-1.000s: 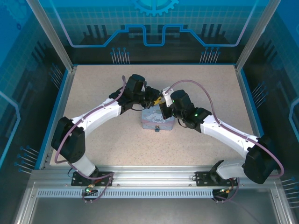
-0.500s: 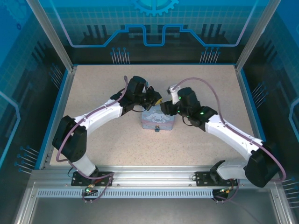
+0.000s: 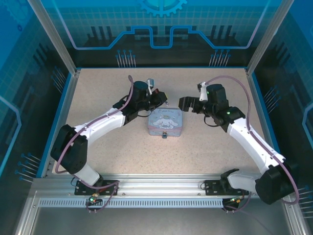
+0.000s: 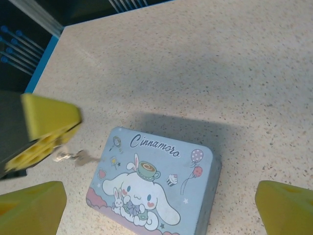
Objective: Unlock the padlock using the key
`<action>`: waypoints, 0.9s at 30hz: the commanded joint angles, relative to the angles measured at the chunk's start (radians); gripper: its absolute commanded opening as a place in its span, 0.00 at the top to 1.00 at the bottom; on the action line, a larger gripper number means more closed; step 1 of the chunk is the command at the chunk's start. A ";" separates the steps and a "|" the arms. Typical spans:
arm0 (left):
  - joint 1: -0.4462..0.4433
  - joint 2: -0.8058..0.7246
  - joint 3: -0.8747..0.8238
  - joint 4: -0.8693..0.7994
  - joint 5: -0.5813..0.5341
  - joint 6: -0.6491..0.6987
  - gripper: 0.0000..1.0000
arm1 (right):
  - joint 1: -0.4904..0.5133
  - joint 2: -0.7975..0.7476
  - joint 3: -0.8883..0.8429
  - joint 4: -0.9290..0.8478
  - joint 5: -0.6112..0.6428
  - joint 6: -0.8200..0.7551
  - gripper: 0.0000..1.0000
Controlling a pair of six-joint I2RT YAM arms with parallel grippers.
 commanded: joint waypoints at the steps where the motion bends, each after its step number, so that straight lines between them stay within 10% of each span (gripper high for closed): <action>1: -0.001 -0.059 -0.054 0.114 -0.096 0.078 1.00 | -0.062 0.028 0.005 0.001 -0.116 0.131 0.00; 11: -0.013 -0.085 -0.249 0.547 -0.276 -0.030 1.00 | -0.108 0.088 -0.185 0.620 -0.402 0.555 0.18; 27: -0.033 0.032 -0.295 0.901 -0.367 -0.236 1.00 | 0.006 0.265 -0.124 1.000 -0.338 0.814 0.46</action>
